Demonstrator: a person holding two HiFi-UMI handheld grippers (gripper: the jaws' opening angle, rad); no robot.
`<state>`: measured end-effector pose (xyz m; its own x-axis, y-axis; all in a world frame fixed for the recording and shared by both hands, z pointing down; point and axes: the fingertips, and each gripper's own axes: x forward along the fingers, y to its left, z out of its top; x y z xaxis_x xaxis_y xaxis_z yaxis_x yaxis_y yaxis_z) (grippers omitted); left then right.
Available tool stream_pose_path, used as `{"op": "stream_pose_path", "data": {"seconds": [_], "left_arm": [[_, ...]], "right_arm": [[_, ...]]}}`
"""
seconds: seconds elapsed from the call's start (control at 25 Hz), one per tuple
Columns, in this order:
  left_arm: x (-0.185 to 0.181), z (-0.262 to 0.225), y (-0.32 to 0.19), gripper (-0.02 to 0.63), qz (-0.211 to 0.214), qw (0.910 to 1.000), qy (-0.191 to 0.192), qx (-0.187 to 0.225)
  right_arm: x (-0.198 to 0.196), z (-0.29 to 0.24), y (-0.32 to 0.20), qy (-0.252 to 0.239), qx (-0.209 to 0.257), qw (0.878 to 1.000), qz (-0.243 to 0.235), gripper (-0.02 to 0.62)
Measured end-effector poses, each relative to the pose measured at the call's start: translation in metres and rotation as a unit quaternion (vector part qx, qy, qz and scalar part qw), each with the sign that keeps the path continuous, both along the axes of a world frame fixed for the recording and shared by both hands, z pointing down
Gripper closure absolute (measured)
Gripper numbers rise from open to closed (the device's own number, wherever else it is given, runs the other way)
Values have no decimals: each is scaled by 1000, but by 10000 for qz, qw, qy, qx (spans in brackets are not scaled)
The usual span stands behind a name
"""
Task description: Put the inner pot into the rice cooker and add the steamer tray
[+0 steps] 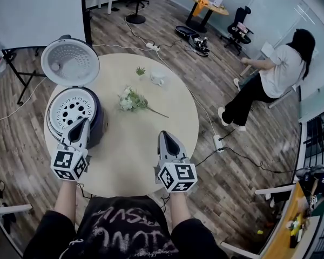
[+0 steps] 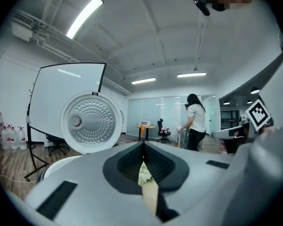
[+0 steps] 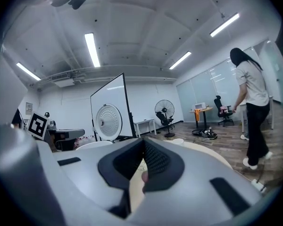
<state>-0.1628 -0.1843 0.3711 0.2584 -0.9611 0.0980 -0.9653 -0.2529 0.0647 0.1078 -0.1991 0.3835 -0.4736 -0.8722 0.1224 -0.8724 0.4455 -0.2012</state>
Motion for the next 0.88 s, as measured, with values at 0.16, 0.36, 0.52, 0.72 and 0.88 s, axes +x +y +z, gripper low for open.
{"op": "stream_pose_path", "data": {"seconds": [0.16, 0.36, 0.52, 0.72, 0.88], "left_arm": [[-6, 3, 9, 594, -83, 9999, -101, 53], [-10, 5, 16, 594, -148, 9999, -24, 20], [-21, 5, 16, 594, -168, 9998, 77, -3], [-26, 3, 20, 595, -261, 9996, -99, 78], [-25, -2, 21, 594, -306, 9994, -89, 168]], "right_arm": [[8, 0, 3, 5, 53, 10000, 68, 589], [12, -1, 8, 156, 161, 9997, 68, 591], [14, 0, 5, 175, 104, 9996, 210, 591], [24, 2, 4, 223, 39, 9992, 332, 591], [32, 1, 2, 234, 32, 9989, 397, 591]]}}
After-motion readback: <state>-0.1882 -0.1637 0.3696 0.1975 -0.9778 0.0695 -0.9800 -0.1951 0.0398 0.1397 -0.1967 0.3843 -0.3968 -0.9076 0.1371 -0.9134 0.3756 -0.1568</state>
